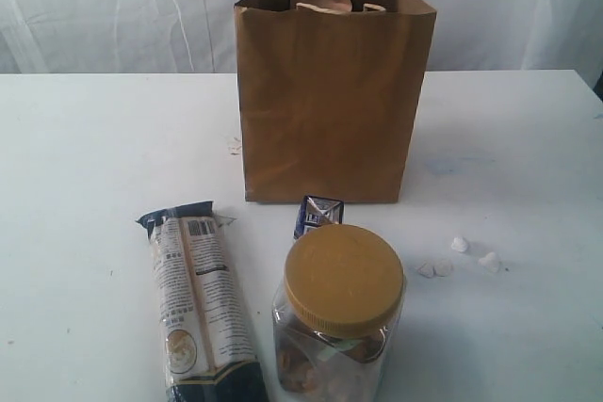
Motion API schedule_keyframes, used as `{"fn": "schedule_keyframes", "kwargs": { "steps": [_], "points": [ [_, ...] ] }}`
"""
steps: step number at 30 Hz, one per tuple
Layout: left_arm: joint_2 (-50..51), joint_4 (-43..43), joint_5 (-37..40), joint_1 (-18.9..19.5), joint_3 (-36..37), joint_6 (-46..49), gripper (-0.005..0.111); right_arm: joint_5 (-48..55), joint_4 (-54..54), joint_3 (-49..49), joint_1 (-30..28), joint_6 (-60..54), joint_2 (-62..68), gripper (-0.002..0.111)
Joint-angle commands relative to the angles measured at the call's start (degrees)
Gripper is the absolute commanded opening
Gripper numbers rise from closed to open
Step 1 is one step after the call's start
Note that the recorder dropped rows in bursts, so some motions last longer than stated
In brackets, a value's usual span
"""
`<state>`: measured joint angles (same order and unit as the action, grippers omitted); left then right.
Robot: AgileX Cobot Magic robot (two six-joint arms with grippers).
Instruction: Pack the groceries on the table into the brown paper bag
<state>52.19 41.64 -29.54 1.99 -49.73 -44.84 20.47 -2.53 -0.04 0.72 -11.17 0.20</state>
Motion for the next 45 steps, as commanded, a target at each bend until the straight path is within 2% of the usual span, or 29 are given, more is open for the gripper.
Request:
{"fn": "schedule_keyframes", "kwargs": {
  "steps": [1,2,5,8,11,12,13,14,15,16,17,18,19,20,21,22,23,25,27,28,30,33,35,37,38,41,43,45],
  "points": [
    [8.97,3.89,15.3,-0.12,1.7,-6.15,0.0,-0.66,0.47,0.04,0.26,-0.56,-0.2,0.0],
    [11.46,3.98,19.8,-0.12,2.42,-6.15,0.0,-0.66,0.47,0.04,0.26,-0.56,-0.2,0.0],
    [15.79,3.98,24.79,-0.41,4.69,-6.15,0.0,-0.66,0.47,0.04,0.26,-0.56,-0.2,0.0],
    [18.78,4.31,22.8,-0.45,5.7,-5.57,0.0,-0.66,0.47,0.04,0.26,-0.56,-0.2,0.0],
    [21.31,11.55,21.57,-1.34,5.7,-2.25,0.0,-0.66,0.47,0.04,0.26,-0.56,-0.2,0.0],
    [22.47,19.95,19.71,-4.27,5.7,0.2,0.0,-0.66,0.47,0.04,0.26,-0.56,-0.2,0.0],
    [22.79,24.89,17.91,-6.59,5.7,0.19,0.0,-0.66,0.47,0.04,0.26,-0.56,-0.2,0.0],
    [22.79,32.48,15.31,-11.6,5.04,0.05,0.0,-0.66,0.47,0.04,0.26,-0.56,-0.2,0.0],
    [22.79,34.67,16.51,-14.81,4.45,-0.37,0.0,-0.66,0.47,0.04,0.26,-0.56,-0.2,0.0],
    [22.88,34.54,26.11,-20.81,3.06,-0.37,0.0,-0.66,0.47,0.04,0.26,-0.56,-0.2,0.0],
    [23.2,33.31,34.17,-23.87,2.15,-0.37,0.0,-0.66,0.47,0.04,0.26,-0.56,-0.2,0.0],
    [24.01,29.07,50.14,-28.46,-0.27,-0.37,0.0,-0.66,0.47,0.04,0.26,-0.56,-0.2,0.0],
    [24.66,26.29,58.07,-30.21,-2.44,0.48,0.0,-0.66,0.47,0.04,0.26,-0.56,-0.2,0.0],
    [25.88,19.31,67.82,-31.99,-5.94,6.3,0.0,-0.66,0.47,0.04,0.26,-0.56,-0.2,0.0],
    [26.61,6.99,71.53,-32.04,-9.03,15.48,0.0,-0.66,0.47,0.04,0.26,-0.56,-0.2,0.0],
    [27.15,-1.51,72.66,-31.93,-10.99,23.97,0.0,-0.66,0.47,0.04,0.26,-0.56,-0.2,0.0],
    [27.61,-15.62,74.15,-31.82,-12.82,37.07,0.0,-0.66,0.47,0.04,0.26,-0.56,-0.2,0.0],
    [28.06,-29.84,72.85,-31.82,-12.63,48.85,0.0,-0.66,0.47,0.04,0.26,-0.56,-0.2,0.0],
    [28.32,-36.62,65.28,-31.82,-10.76,49.61,0.0,-0.66,0.47,0.04,0.26,-0.56,-0.2,0.0],
    [28.58,-37.33,62.44,-31.82,-9.82,49.61,0.001,-0.66,0.47,0.04,0.26,-0.56,-0.2,0.0],
    [29.59,-37.55,57.49,-31.82,-8.52,49.61,0.014,-0.66,0.47,0.04,0.26,-0.56,-0.2,0.0],
    [31.45,-36.96,56.55,-31.82,-8.41,49.61,0.044,-0.48,0.45,0.04,0.26,-0.56,-0.2,0.0],
    [32.47,-38.0,56.35,-31.82,-8.41,48.27,0.074,-0.48,0.45,0.04,0.26,-0.56,-0.2,0.0],
    [33.08,-38.9,56.01,-31.82,-8.31,45.51,0.098,-0.48,0.45,0.04,0.26,-0.56,-0.2,0.0],
    [33.33,-39.85,55.62,-31.82,-8.31,44.84,0.105,-0.48,0.45,0.04,0.26,-0.56,-0.2,0.0],
    [33.46,-43.0,55.17,-31.96,-8.31,44.84,0.105,-0.48,0.45,0.04,0.26,-0.56,-0.2,0.0],
    [33.46,-48.08,54.81,-32.23,-8.31,46.34,0.105,-0.48,0.45,0.04,0.26,-0.56,-0.2,0.0],
    [33.46,-49.11,56.34,-33.53,-8.31,56.49,0.105,-0.48,0.45,0.04,0.26,-0.56,-0.2,0.0]
  ]
}}
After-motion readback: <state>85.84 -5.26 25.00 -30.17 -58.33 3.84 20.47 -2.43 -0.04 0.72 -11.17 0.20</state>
